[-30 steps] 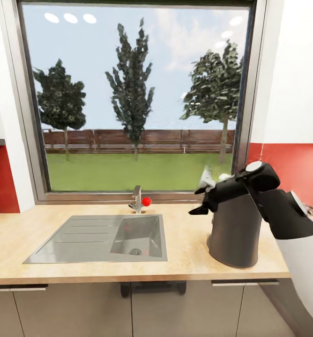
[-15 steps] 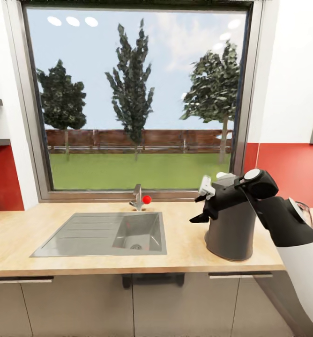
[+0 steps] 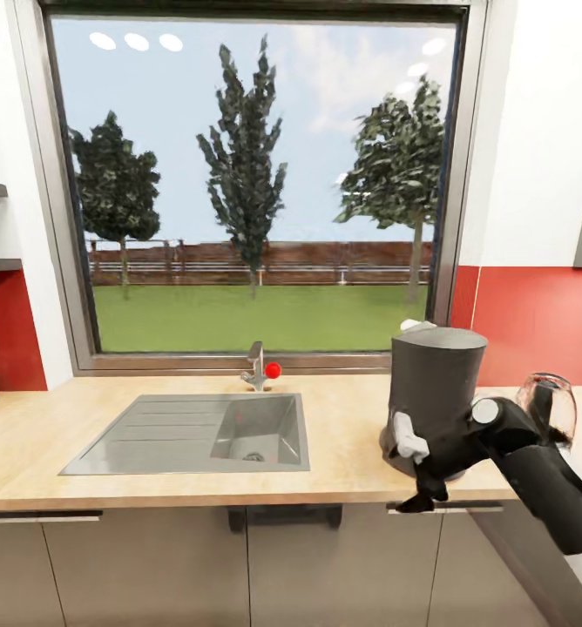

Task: Set up a coffee station on the kitchen countertop: keep the coffee maker on the countertop, move the bottle of coffee from the kitchen shelf to the counter next to the coffee maker, place a paper coffee filter on top of the coffee maker, put the saucer next to the coffee maker with the coffee cup on the saucer, and place the electric kettle next to the coffee maker.

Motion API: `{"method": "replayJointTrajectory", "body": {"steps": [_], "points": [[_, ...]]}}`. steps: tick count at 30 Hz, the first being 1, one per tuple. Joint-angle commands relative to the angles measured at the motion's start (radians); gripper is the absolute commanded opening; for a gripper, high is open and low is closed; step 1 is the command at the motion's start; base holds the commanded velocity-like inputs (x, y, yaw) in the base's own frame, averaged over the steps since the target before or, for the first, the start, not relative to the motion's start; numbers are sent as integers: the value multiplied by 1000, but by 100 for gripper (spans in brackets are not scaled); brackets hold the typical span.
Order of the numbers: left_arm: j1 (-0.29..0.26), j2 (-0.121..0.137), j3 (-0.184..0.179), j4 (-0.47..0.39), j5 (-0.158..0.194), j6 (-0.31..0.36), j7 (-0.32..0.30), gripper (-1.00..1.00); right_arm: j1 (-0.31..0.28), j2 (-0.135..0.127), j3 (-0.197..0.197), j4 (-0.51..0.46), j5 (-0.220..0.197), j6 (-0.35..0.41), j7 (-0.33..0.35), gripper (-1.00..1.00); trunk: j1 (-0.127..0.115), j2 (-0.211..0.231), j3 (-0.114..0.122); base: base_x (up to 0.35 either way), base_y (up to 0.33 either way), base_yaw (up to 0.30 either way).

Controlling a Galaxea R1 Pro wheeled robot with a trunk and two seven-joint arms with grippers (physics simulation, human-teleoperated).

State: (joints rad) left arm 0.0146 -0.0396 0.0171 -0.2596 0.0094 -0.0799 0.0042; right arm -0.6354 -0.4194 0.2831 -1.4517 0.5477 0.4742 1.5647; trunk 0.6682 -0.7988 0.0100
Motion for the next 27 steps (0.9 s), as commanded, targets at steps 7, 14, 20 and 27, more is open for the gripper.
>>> {"method": "replayJointTrajectory", "body": {"steps": [7,14,20,27], "points": [[1,0,1,-1,1,-1,0,100,114,-93,-3,0,-75,-80,5,100,0,0,0,0,0,0],[1,-1,0,-1,1,-1,0,100,240,-156,-8,20,-132,-128,1,100,0,0,0,0,0,0],[1,-1,0,-1,1,-1,0,100,285,-170,-128,192,-133,-260,-1,100,0,0,0,0,0,0],[1,-2,-2,-1,1,-1,0,100,295,-172,-259,564,-135,-488,-6,100,0,0,0,0,0,0]]}}
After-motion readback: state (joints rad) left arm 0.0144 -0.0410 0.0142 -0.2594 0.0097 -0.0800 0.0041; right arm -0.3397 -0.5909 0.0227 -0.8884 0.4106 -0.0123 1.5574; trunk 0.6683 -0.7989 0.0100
